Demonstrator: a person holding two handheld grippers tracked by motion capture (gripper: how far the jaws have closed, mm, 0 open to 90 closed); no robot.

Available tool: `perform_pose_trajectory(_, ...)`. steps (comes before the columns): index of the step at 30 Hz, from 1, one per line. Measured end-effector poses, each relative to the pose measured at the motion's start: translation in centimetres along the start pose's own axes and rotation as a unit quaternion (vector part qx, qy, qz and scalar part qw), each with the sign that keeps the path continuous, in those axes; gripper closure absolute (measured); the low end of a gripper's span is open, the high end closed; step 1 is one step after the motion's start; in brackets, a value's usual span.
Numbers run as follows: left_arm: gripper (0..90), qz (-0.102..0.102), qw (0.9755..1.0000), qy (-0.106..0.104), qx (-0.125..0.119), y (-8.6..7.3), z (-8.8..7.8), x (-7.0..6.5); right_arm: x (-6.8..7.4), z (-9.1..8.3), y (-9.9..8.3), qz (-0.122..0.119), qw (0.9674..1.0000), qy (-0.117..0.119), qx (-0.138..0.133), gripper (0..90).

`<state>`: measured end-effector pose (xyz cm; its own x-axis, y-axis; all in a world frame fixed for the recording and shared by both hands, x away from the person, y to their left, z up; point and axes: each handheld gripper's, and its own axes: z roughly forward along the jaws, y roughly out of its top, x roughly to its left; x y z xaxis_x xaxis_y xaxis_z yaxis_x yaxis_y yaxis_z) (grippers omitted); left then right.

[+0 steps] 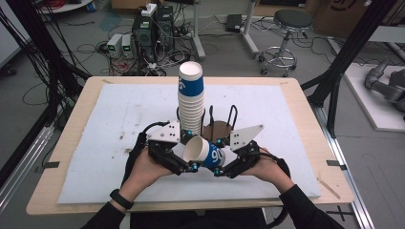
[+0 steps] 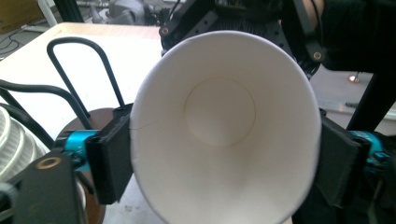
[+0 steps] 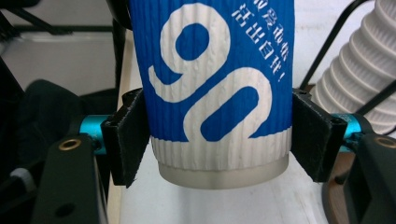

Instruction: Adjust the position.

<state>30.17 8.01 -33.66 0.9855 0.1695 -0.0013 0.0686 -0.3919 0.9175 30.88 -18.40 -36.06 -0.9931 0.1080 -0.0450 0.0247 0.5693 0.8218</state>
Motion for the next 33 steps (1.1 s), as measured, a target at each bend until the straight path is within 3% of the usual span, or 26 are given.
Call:
perform_pose_trajectory(4, 12.5, -0.006, 0.9991, 0.006, -0.041, -0.1, -0.1, -0.1, -0.2, -0.2, -0.3, 0.014, 0.9991, 0.015, -0.038, 29.3)
perform_pose_trajectory(8, 6.7, -0.022, 0.9968, 0.007, -0.077, -0.4, -0.1, -0.1, -0.5, -0.6, -0.5, 0.031, 0.9962, 0.021, -0.079, 29.4)
perform_pose_trajectory(11, 6.7, -0.041, 0.9920, 0.000, -0.119, -0.7, -0.2, 0.0, -0.6, -1.0, -0.7, 0.037, 0.9939, 0.027, -0.100, 29.4)
perform_pose_trajectory(16, 6.7, -0.062, 0.9856, -0.010, -0.157, -1.2, 0.0, 0.2, -0.7, -1.2, -0.8, 0.046, 0.9898, 0.034, -0.131, 29.4)
perform_pose_trajectory(19, 6.7, -0.072, 0.9803, -0.025, -0.182, -1.5, 0.2, 0.3, -0.6, -1.1, -0.8, 0.051, 0.9876, 0.037, -0.143, 29.3)
perform_pose_trajectory(21, 6.7, -0.077, 0.9790, -0.031, -0.187, -1.6, 0.3, 0.4, -0.6, -1.0, -0.9, 0.056, 0.9863, 0.041, -0.149, 29.3)
perform_pose_trajectory(23, 7.9, -0.073, 0.9791, -0.030, -0.187, -1.6, 0.3, 0.4, -0.7, -0.9, -0.9, 0.057, 0.9859, 0.041, -0.152, 29.3)
perform_pose_trajectory(27, 17.8, -0.075, 0.9760, -0.049, -0.199, -1.5, 0.3, 0.6, -0.6, -0.7, -0.9, 0.058, 0.9863, 0.044, -0.148, 29.3)
perform_pose_trajectory(33, 20.9, -0.072, 0.9771, -0.046, -0.195, -1.3, 0.2, 0.6, -0.6, -0.7, -0.9, 0.059, 0.9854, 0.043, -0.153, 29.3)
